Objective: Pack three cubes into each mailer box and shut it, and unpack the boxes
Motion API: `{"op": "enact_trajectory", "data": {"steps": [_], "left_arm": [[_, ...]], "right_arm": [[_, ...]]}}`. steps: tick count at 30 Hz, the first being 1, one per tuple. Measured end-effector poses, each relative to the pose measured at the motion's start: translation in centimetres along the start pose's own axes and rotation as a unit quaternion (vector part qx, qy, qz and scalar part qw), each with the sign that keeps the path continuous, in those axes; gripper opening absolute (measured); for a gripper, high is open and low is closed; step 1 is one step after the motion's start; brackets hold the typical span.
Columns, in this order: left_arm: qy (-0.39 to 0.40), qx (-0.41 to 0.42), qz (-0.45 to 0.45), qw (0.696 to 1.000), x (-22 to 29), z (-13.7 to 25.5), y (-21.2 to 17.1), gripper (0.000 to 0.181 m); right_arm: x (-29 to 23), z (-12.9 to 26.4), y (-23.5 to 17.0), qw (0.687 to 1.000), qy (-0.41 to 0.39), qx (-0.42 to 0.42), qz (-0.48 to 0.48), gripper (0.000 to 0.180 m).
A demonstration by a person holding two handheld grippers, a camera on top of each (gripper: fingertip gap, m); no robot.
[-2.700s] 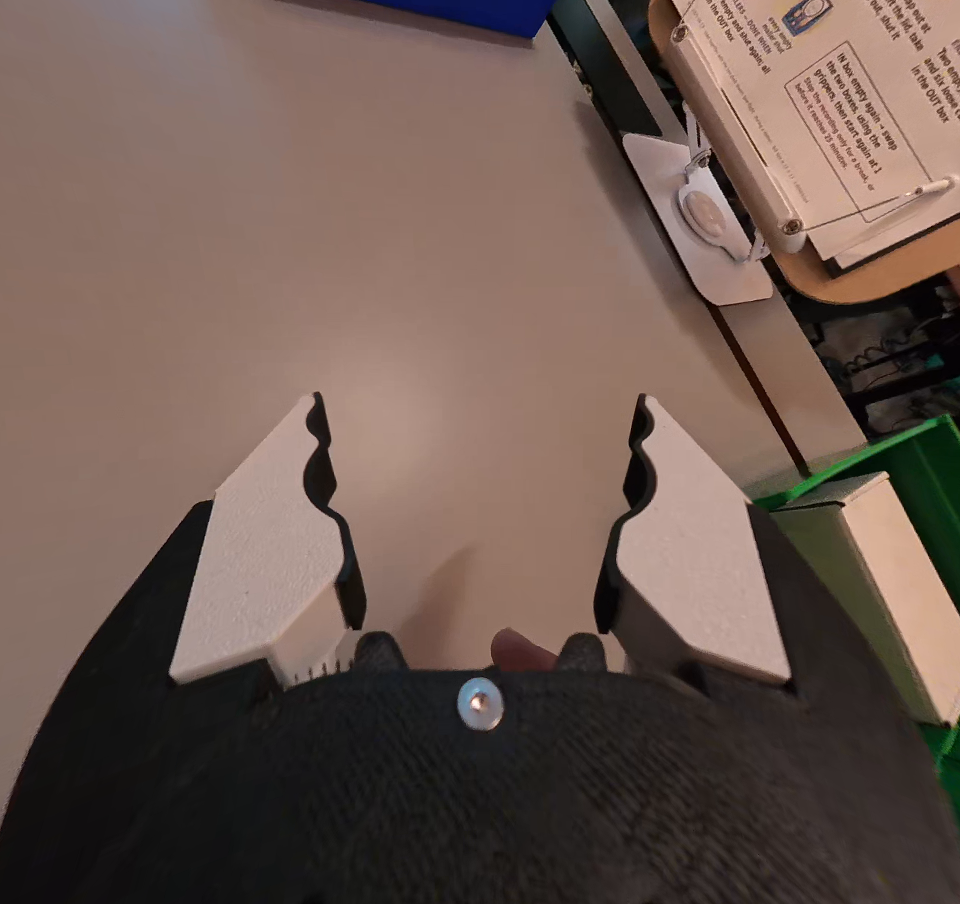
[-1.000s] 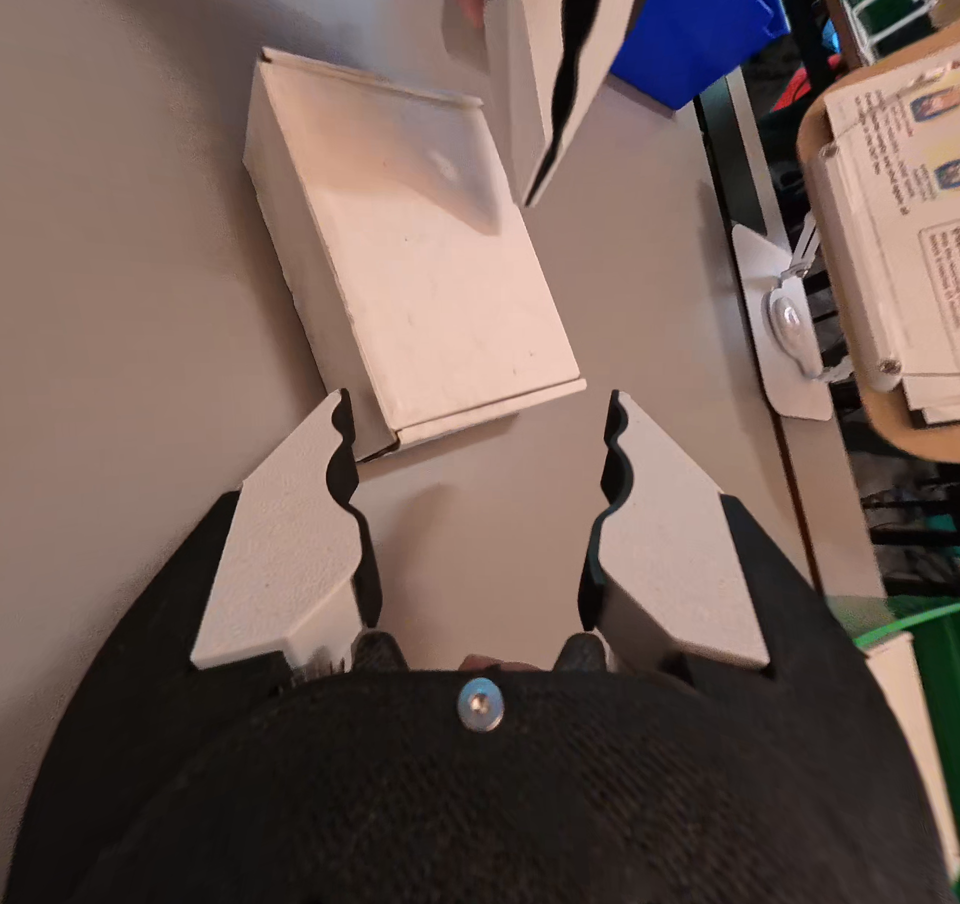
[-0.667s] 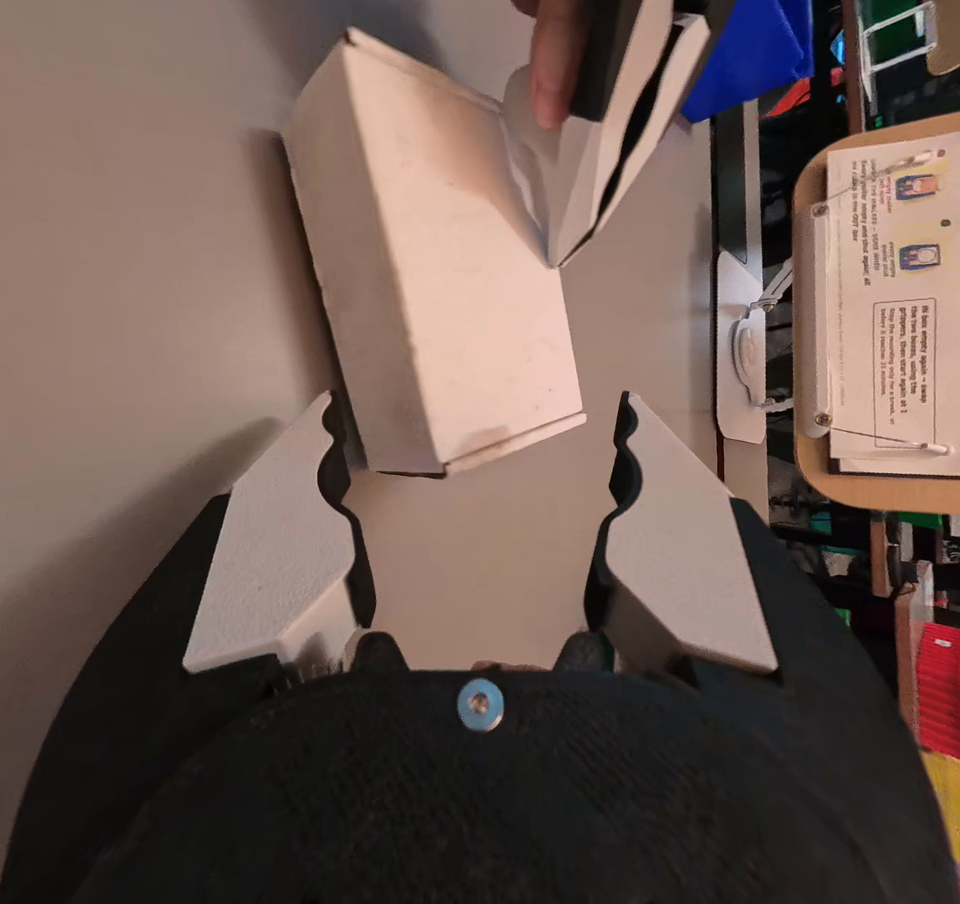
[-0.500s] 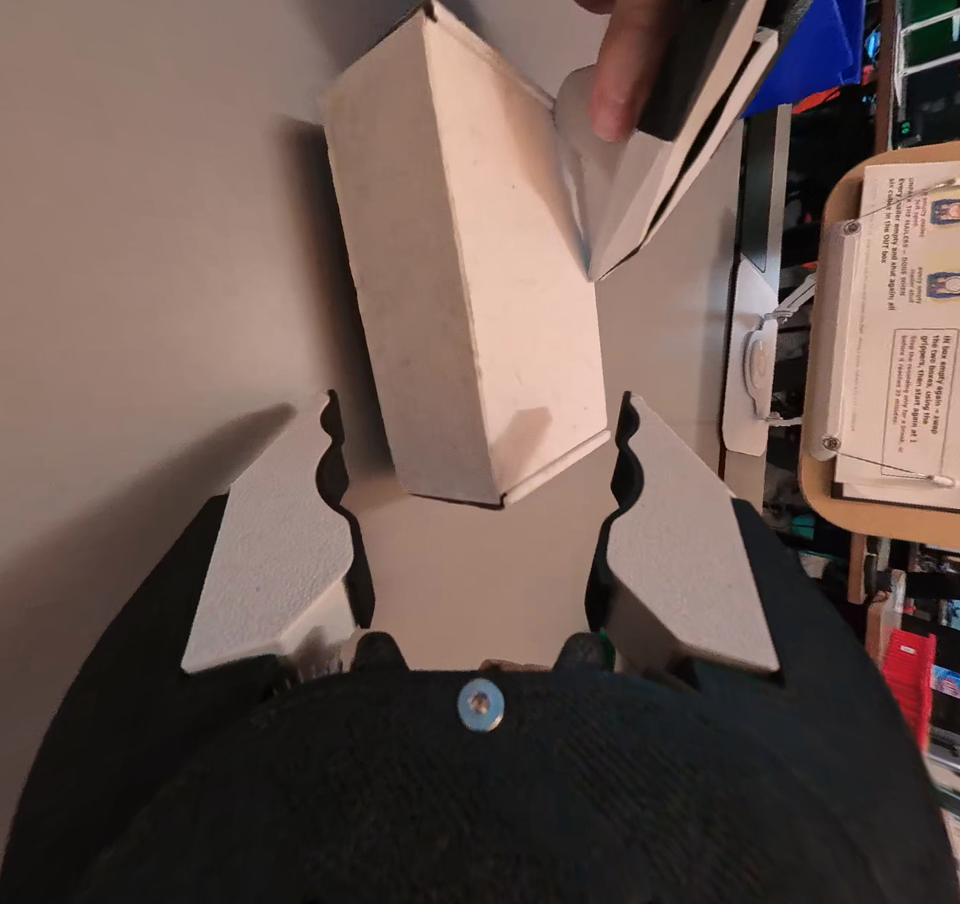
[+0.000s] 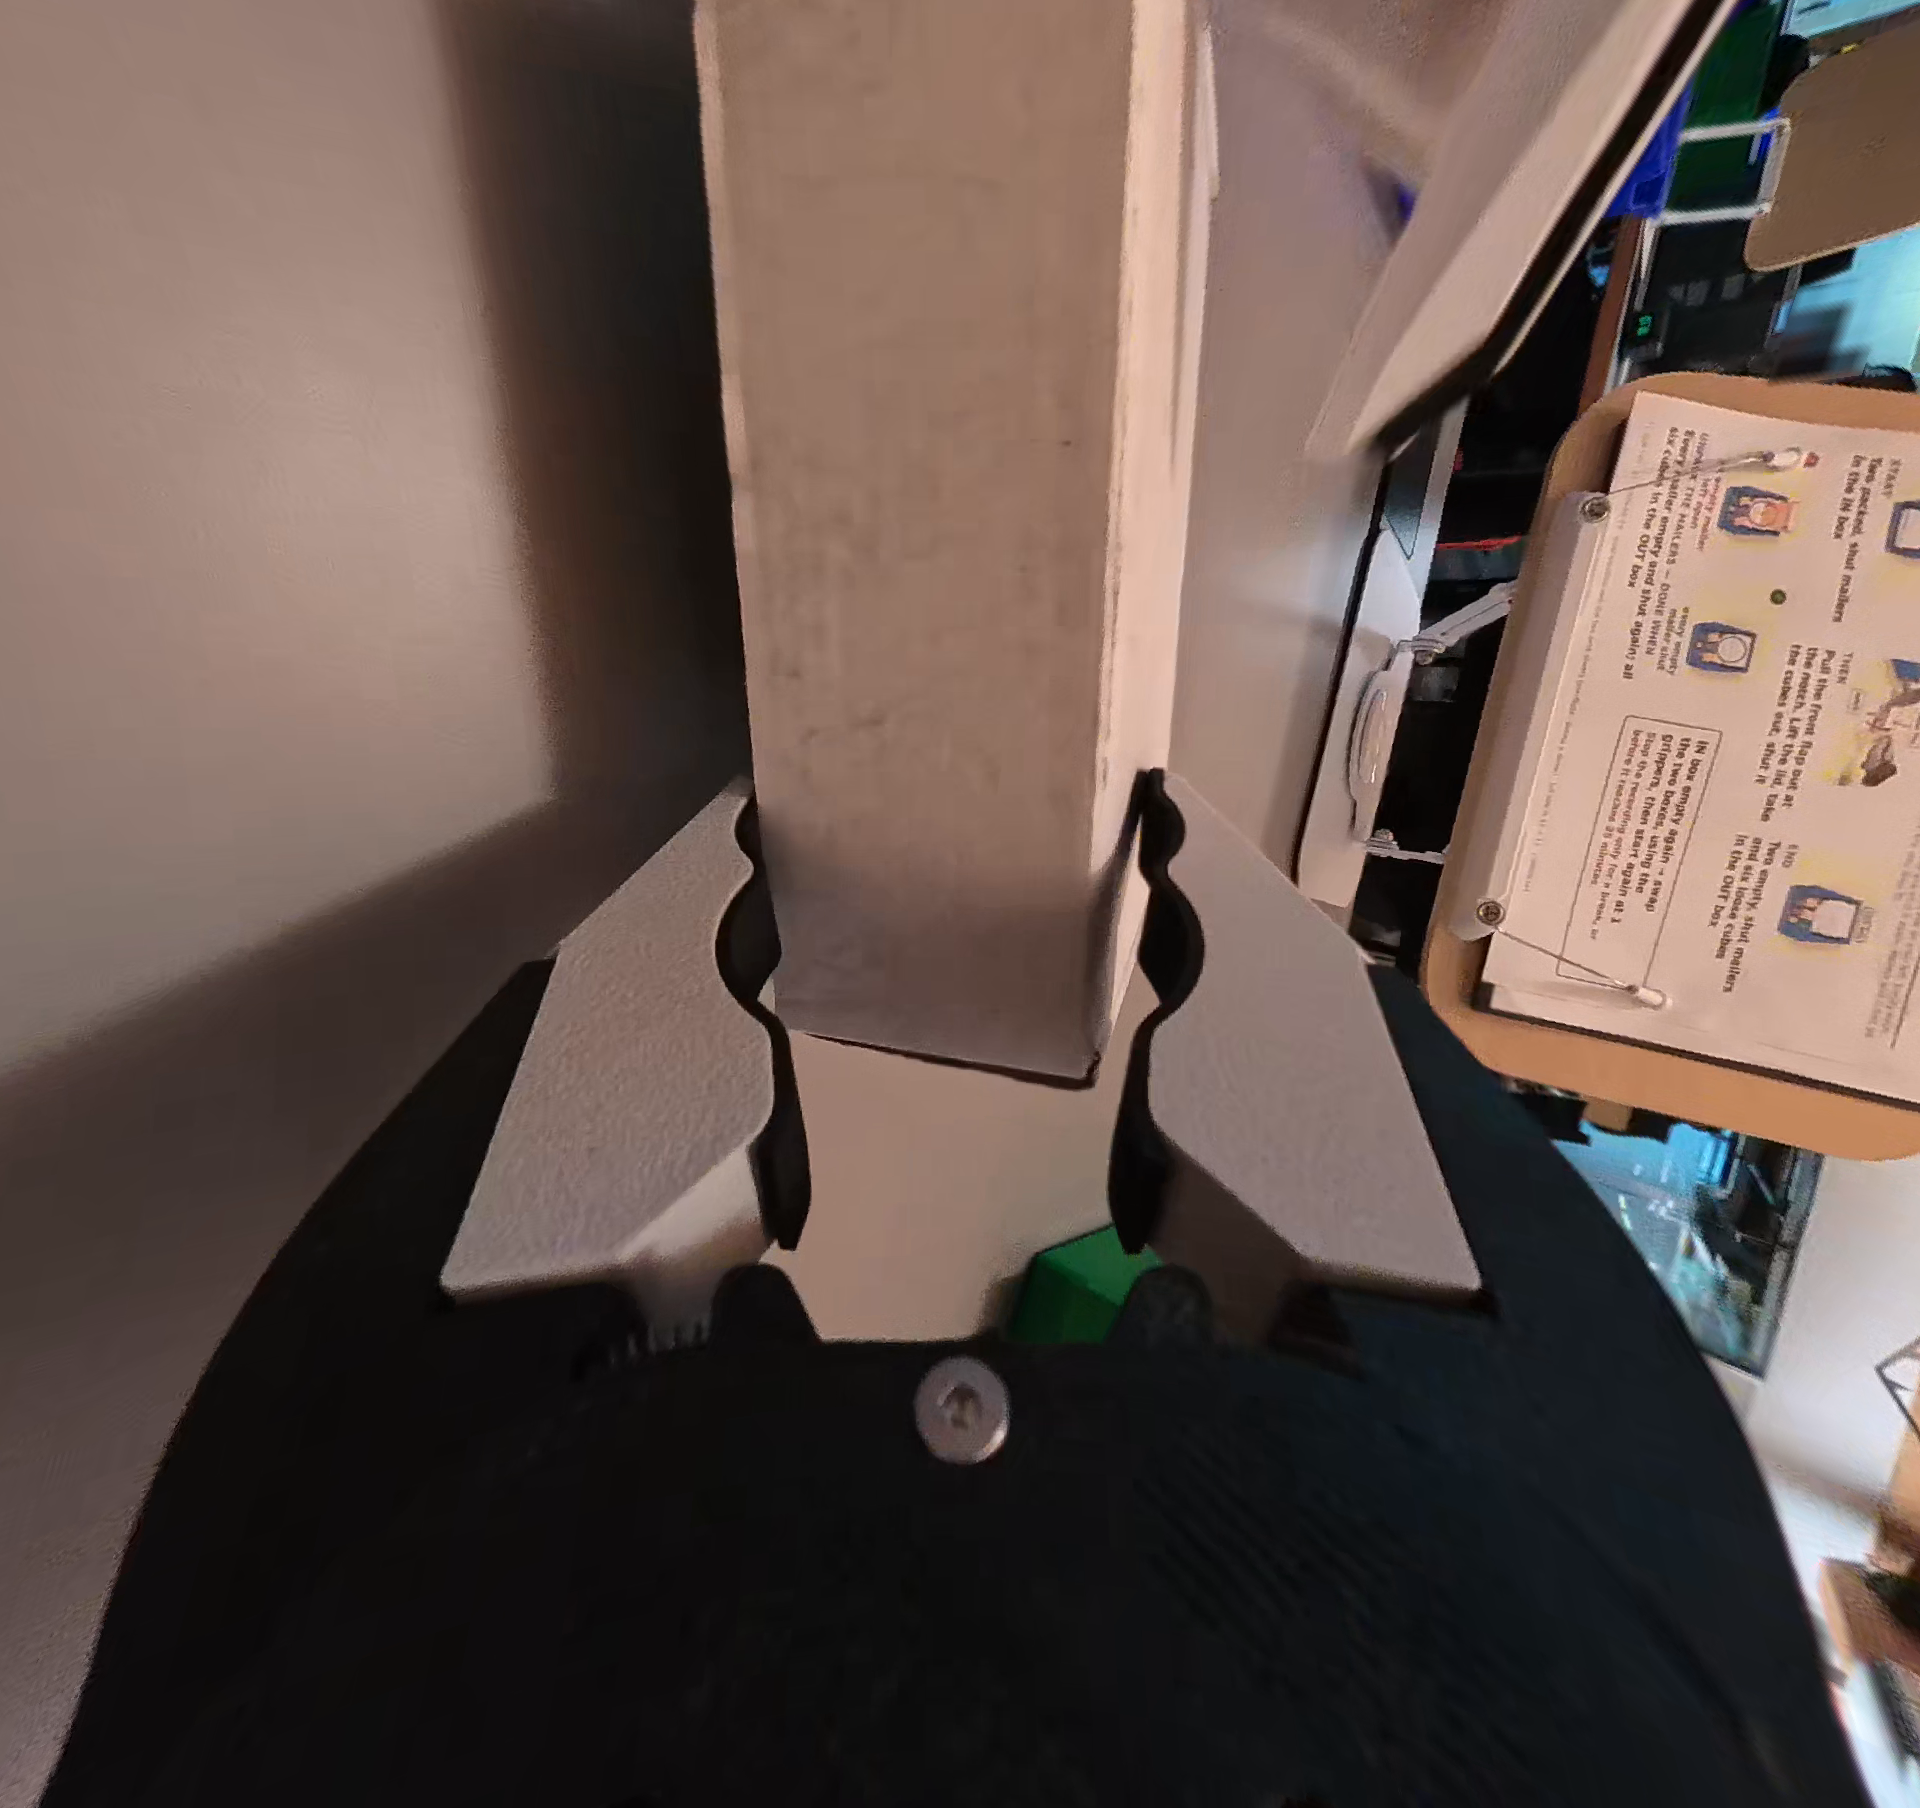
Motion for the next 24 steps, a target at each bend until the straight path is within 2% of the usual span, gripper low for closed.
{"op": "enact_trajectory", "data": {"steps": [2, 4, 7, 9, 11, 15, 21, 24], "left_arm": [[0.044, 0.052, -0.052, 0.996, 0.5, 2.7, -0.4, 0.086], [0.07, 0.099, -0.106, 0.987, 1.4, 5.3, -1.4, 0.097], [0.098, 0.138, -0.153, 0.974, 3.0, 8.0, -3.6, 0.104], [0.116, 0.122, -0.176, 0.97, 4.0, 8.4, -5.3, 0.106], [0.145, 0.076, -0.233, 0.959, 4.9, 8.1, -6.6, 0.113], [0.173, -0.004, -0.382, 0.908, 6.3, 5.9, -7.5, 0.117], [0.174, 0.028, -0.443, 0.879, 5.6, 1.1, -6.2, 0.11], [0.162, 0.049, -0.457, 0.873, 4.8, -1.2, -5.7, 0.094]], "right_arm": [[0.2, 0.1, -0.4, 1.0, 0.003, 0.007, -0.01, 0.069], [0.4, 0.1, -0.7, 1.0, 0.006, 0.015, -0.015, 0.069], [0.8, 0.1, -0.7, 0.999, 0.022, 0.021, -0.023, 0.069], [1.2, 0.1, -0.6, 0.999, 0.035, 0.022, -0.027, 0.069], [1.6, 0.1, -0.6, 0.998, 0.048, 0.025, -0.033, 0.069], [2.3, 0.0, -0.7, 0.996, 0.076, 0.032, -0.043, 0.069], [3.1, -0.1, -0.8, 0.993, 0.103, 0.039, -0.051, 0.069], [3.3, -0.2, -0.8, 0.992, 0.113, 0.036, -0.048, 0.069]]}}
Point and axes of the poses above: each gripper's, where its closed fingertips meet, z back along the fingers, y out of its top, x = y × z across the jaws, the point moved 8 cm from there along z, back along the fingers, and after that the axes turned 10 degrees about -z, right-handed, at the moved point
